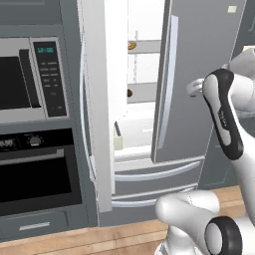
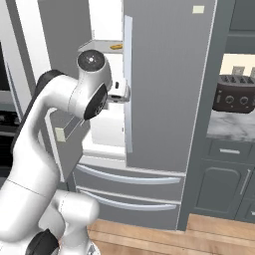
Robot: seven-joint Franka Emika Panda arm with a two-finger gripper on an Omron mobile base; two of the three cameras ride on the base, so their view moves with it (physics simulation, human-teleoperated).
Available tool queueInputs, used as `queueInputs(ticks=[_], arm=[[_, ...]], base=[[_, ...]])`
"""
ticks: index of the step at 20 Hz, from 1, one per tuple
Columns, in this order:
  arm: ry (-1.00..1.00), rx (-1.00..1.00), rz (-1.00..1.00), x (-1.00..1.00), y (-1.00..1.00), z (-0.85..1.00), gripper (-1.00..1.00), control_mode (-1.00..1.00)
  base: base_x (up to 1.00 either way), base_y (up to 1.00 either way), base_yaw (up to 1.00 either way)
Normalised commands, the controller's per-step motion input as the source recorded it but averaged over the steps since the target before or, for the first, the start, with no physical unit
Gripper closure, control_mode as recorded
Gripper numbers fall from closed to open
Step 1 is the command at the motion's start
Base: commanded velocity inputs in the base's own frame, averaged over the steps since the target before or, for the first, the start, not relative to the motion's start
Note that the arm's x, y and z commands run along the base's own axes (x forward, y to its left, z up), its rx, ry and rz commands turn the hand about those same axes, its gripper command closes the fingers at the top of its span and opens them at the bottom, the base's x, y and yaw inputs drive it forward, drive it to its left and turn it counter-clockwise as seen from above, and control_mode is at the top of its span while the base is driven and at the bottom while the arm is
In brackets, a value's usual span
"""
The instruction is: Retrieve the banana and kiwi from the fridge and place them into the bowl on the dining table.
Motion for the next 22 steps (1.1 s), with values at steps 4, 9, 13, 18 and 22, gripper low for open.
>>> queueInputs(ticks=[4, 9, 13, 18, 22], arm=[[-0.11, 0.0, -0.03, 0.56, 0.03, 0.0, -1.0, -1.0], [-0.24, 0.0, 0.0, 0.63, 0.05, -0.01, -1.0, -1.0], [-0.18, 0.0, 0.0, 0.55, 0.01, -0.01, -1.0, -1.0], [0.01, 0.01, 0.0, 0.66, -0.02, 0.0, -1.0, -1.0], [0.07, 0.05, 0.0, 0.76, -0.11, 0.0, -1.0, -1.0]], base=[[0.0, 0.0, 0.0], [0.0, 0.0, 0.0], [0.0, 0.0, 0.0], [0.0, 0.0, 0.0], [0.0, 0.0, 0.0]])
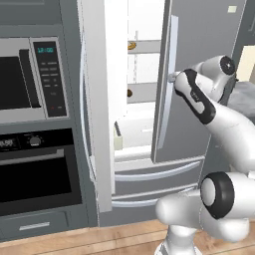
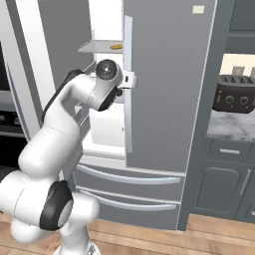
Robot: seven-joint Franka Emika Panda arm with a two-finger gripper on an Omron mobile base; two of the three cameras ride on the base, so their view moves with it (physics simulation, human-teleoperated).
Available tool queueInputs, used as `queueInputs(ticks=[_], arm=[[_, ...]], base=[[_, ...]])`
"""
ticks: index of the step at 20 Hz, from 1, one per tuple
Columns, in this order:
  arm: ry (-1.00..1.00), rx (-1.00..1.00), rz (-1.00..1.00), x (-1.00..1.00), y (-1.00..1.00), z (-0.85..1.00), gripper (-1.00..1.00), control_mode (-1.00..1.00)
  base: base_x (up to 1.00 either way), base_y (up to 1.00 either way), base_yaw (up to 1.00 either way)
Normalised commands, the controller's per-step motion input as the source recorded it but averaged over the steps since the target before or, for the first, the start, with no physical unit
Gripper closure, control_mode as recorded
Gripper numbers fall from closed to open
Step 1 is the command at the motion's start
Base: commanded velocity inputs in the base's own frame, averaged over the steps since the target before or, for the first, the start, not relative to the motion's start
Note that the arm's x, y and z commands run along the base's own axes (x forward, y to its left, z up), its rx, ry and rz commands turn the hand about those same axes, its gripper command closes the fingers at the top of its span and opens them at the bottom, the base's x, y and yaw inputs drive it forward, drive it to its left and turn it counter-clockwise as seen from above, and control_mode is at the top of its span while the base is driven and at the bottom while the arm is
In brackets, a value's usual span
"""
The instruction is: Retrieve the banana and kiwi from the fridge and place them into the bowl on the dining table.
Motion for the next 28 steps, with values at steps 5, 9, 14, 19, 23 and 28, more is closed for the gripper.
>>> queueInputs(ticks=[5, 9, 14, 19, 23, 28], arm=[[0.12, 0.07, 0.0, 0.79, -0.23, 0.0, -1.0, -1.0], [0.06, 0.04, 0.01, 0.87, -0.17, 0.0, -1.0, -1.0], [-0.02, 0.0, 0.01, 0.76, -0.01, -0.21, -1.0, -1.0], [-0.13, 0.0, 0.01, 0.6, -0.02, -0.4, -1.0, -1.0], [-0.03, 0.0, 0.0, 0.75, -0.01, -0.38, -1.0, -1.0], [0.0, 0.0, 0.0, 0.4, 0.0, -0.11, 1.0, -1.0]], base=[[0.0, 0.0, 0.0], [0.0, 0.0, 0.0], [0.0, 0.0, 0.0], [0.0, 0.0, 0.0], [0.0, 0.0, 0.0], [0.0, 0.0, 0.0]])
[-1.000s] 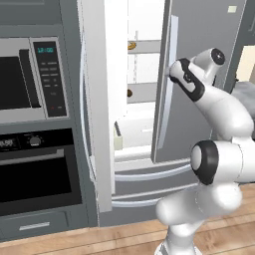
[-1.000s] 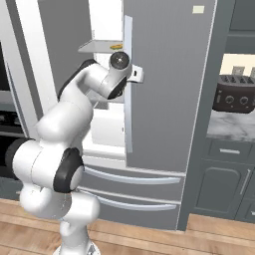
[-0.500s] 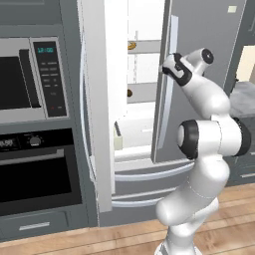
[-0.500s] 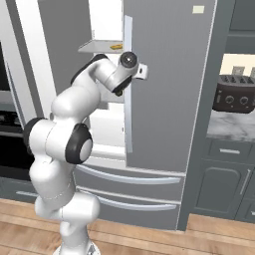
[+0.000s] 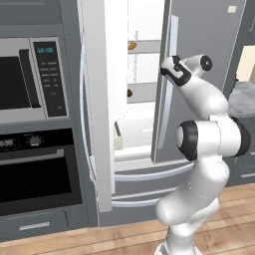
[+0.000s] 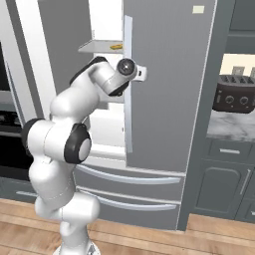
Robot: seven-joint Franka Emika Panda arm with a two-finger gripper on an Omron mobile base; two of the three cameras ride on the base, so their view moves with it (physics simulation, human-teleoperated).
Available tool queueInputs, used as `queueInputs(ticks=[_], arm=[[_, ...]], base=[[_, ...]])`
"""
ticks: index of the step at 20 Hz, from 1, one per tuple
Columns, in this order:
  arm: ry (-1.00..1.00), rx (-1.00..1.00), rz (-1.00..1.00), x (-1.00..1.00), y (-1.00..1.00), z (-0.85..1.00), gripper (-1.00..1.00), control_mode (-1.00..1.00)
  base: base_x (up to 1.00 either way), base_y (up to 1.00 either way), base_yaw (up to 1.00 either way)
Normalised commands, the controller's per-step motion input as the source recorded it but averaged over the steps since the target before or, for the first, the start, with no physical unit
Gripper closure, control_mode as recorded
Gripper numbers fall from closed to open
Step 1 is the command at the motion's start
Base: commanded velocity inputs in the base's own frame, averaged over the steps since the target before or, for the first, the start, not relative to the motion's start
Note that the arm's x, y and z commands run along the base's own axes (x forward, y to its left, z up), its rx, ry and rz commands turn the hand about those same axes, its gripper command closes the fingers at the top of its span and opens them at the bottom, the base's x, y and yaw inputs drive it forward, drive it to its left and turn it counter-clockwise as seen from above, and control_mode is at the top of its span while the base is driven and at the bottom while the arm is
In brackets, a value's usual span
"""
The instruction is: Retrieve the banana and kiwi from the fridge and place them into the bowl on the dining table.
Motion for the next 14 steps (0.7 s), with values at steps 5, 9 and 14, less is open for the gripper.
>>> queueInputs(ticks=[5, 9, 14], arm=[[-0.02, 0.05, 0.0, -0.99, -0.87, 0.03, 1.0, -1.0], [0.0, 0.11, 0.0, -1.0, -1.0, 0.23, 1.0, -1.0], [0.01, 0.11, 0.0, -0.99, -1.0, 0.41, 1.0, -1.0]], base=[[0.0, 0.0, 0.0], [0.0, 0.0, 0.0], [0.0, 0.0, 0.0]])
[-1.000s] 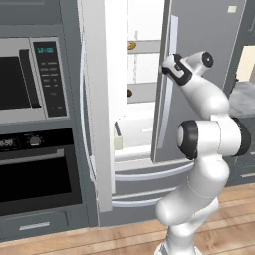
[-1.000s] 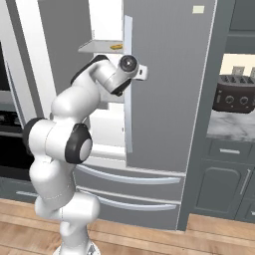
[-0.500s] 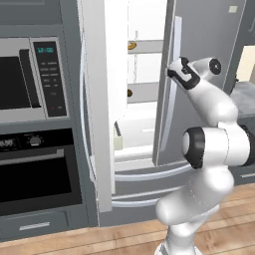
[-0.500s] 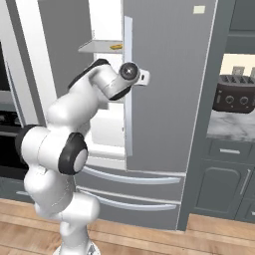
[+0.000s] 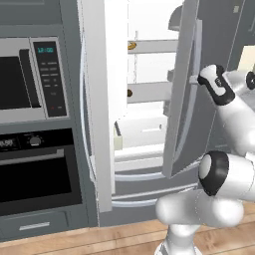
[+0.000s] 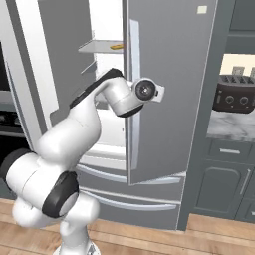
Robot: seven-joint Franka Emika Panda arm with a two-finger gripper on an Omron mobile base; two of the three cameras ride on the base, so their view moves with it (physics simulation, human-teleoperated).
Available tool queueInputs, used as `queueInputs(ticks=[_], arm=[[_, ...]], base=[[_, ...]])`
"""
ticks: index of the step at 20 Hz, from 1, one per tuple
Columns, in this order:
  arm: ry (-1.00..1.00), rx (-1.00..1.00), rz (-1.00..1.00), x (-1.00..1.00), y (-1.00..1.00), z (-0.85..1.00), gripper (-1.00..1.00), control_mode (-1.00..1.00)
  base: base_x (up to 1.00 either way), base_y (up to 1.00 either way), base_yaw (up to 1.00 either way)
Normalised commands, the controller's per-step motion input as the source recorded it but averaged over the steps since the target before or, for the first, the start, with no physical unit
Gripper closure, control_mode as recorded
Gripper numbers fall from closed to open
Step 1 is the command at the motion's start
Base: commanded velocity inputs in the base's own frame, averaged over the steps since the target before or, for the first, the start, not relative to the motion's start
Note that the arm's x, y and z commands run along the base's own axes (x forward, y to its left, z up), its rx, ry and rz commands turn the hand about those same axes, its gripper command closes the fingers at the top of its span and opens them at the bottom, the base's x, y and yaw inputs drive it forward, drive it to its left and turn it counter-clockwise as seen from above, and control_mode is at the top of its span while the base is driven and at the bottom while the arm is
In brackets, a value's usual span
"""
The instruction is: Retrieve the banana and kiwi from the fridge and place them into the bowl on the dining table.
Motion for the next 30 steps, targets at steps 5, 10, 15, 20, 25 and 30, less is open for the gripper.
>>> queueInputs(ticks=[5, 10, 15, 20, 25, 30], arm=[[0.02, 0.06, -0.01, -0.82, -1.0, 0.51, 1.0, -1.0], [0.03, 0.03, -0.04, -0.82, -0.95, 0.53, -1.0, -1.0], [0.0, -0.06, -0.02, -0.84, -0.41, 0.52, -1.0, -1.0], [-0.01, -0.42, 0.0, -0.77, 0.37, 0.42, -1.0, -1.0], [0.0, -0.61, 0.0, -0.7, 0.94, 0.18, -1.0, -1.0], [0.13, -0.61, 0.02, -0.21, 1.0, 0.01, -1.0, -1.0]], base=[[0.0, 0.0, 0.0], [0.0, 0.0, 0.0], [0.0, 0.0, 0.0], [0.0, 0.0, 0.0], [0.0, 0.0, 0.0], [0.0, 0.0, 0.0]])
